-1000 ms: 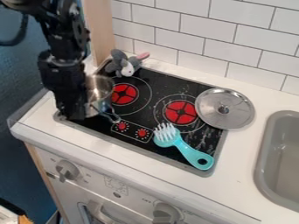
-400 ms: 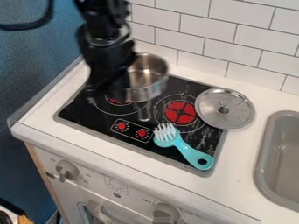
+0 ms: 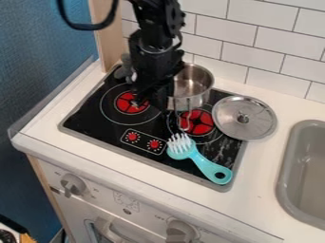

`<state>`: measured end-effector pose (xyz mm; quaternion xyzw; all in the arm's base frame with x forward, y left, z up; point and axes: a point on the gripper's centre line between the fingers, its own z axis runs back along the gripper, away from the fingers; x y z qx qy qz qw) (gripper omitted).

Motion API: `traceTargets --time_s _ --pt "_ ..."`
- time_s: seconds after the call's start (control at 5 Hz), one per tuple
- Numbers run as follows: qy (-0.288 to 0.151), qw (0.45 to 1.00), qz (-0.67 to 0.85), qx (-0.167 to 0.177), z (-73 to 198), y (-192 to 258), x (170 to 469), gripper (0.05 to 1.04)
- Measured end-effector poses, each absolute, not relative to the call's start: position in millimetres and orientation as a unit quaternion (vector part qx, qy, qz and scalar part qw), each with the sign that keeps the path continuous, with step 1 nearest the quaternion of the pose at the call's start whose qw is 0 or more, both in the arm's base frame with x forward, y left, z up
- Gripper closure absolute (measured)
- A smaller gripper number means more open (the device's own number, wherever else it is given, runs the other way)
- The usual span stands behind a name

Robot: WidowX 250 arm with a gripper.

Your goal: Move the silver pot to upper side of the stove

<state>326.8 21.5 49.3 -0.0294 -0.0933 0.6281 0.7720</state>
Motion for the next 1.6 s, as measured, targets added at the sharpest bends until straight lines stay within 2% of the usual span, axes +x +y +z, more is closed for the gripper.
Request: traceTargets --time_s 0.2,0.4,1.0,1.2,1.6 --pt "-0.090 0.785 0.613 -0.018 31.6 14.0 347.7 1.005" --pt "-0.081 0.793 0.603 -0.023 21.7 8.8 362.6 1.005" --pt "-0.094 0.797 0.597 -0.002 14.1 8.5 383.1 0.977" --pt "-0.089 0.793 0.603 0.010 10.9 10.2 376.8 0.813" --pt "-0.097 0.785 0.611 0.013 19.2 13.0 364.2 0.225"
